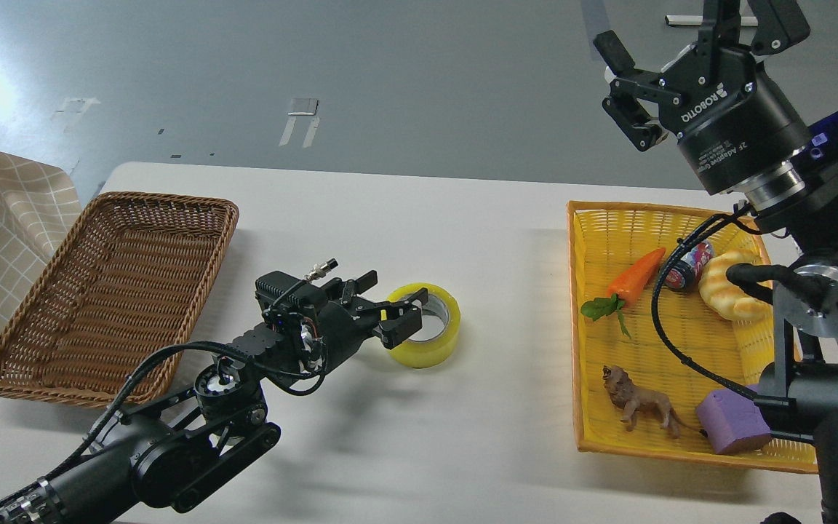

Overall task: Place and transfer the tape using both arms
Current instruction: 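Grasp the tape roll's rim with the left gripper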

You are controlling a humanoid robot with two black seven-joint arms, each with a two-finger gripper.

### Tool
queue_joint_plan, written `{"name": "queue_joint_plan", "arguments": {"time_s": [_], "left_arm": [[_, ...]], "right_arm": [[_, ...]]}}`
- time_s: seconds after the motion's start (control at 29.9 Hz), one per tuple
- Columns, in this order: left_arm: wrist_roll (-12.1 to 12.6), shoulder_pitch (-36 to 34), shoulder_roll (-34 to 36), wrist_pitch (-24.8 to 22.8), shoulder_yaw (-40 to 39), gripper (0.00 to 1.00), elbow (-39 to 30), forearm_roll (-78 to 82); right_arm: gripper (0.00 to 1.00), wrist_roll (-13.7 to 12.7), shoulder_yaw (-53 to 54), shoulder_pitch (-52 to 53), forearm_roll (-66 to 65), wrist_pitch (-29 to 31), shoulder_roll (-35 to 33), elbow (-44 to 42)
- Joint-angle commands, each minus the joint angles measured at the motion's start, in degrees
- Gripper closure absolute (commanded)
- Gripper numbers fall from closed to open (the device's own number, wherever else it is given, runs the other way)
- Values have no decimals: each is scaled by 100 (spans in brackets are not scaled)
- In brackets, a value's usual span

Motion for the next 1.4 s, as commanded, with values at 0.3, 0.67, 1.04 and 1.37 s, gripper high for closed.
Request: {"name": "queue_joint_plan", "arguments": {"time_s": [0.3,0.67,1.04,1.37], "left_arm": [[-82,-30,12,51,171,4,37,0],[-1549,-241,635,297,163,2,-16,0],[-2648,-557,1198,895,311,2,19,0],[-2657,-883,1366,1238,1059,2,63,0]], "right_arm": [[0,6,0,-59,0,0,0,7],[0,6,9,-68,0,0,0,16],[0,6,0,-94,0,0,0,7],[0,6,0,-182,0,9,0,7]]}}
